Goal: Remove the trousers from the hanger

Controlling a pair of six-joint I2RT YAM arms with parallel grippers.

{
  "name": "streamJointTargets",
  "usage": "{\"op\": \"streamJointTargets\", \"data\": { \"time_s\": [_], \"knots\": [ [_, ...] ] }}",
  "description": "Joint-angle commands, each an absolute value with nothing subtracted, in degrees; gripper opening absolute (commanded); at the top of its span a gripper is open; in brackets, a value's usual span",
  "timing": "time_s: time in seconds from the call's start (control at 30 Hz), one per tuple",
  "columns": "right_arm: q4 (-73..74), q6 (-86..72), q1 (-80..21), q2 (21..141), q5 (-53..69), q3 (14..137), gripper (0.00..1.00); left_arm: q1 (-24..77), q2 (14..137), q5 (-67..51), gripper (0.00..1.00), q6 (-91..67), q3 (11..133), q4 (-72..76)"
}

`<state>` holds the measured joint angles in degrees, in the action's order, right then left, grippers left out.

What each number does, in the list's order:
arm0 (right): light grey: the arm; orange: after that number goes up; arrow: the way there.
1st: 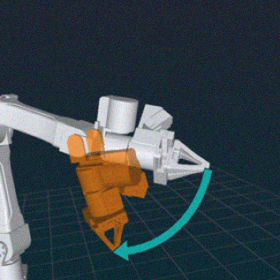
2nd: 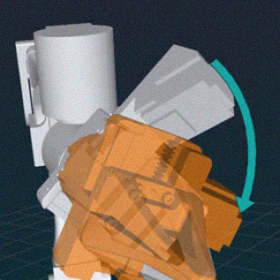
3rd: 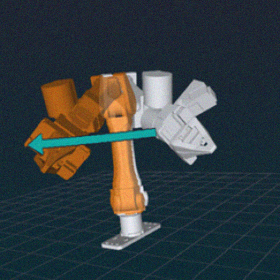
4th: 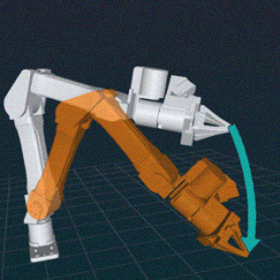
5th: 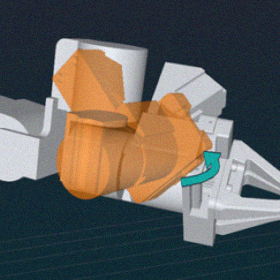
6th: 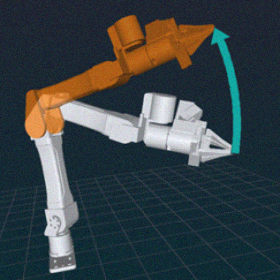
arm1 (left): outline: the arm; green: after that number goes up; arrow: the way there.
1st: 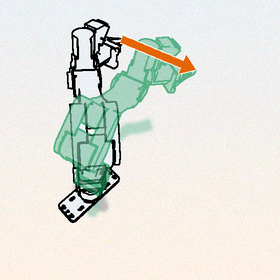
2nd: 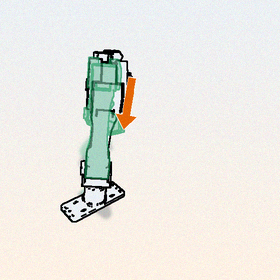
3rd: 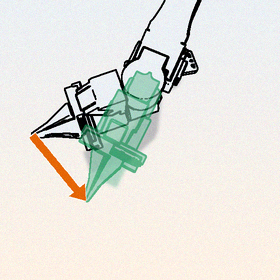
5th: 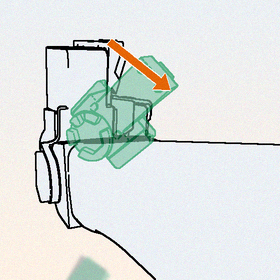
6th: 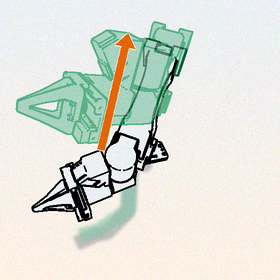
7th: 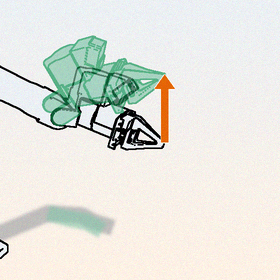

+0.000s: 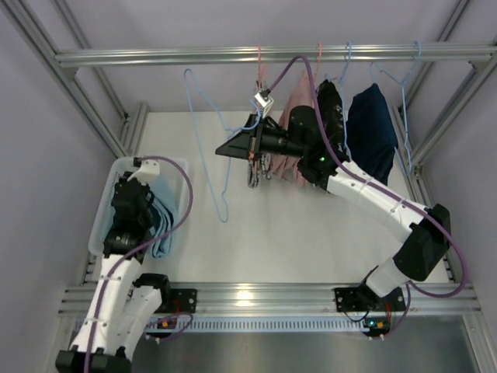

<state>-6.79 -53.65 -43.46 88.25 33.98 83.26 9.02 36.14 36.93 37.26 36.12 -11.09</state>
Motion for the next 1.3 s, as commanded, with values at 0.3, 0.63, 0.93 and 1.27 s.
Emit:
{"op": "streamJointTargets", "data": {
  "time_s": [0.3, 0.63, 0.93, 1.27],
  "knots": [
    [-7.2, -52.3, -43.3, 87.4, 34.1, 85.9, 0.0, -22.8, 61.8, -32.9, 0.01, 14.1, 49.7, -19.5],
    [-6.7, -51.8, -43.3, 87.4, 33.9, 87.0, 0.0, -26.3, 51.9, -44.9, 0.68, 12.9, 55.8, -26.1],
    [-5.8, -52.1, -43.4, 87.0, 31.5, 87.5, 0.0, -26.3, 46.3, -51.8, 0.82, 1.7, 71.5, -36.1],
    [6.1, -58.2, -49.3, 89.6, 15.8, 92.2, 0.0, -26.3, 40.9, -70.9, 0.81, -4.3, 76.4, -41.9]
  ]
}}
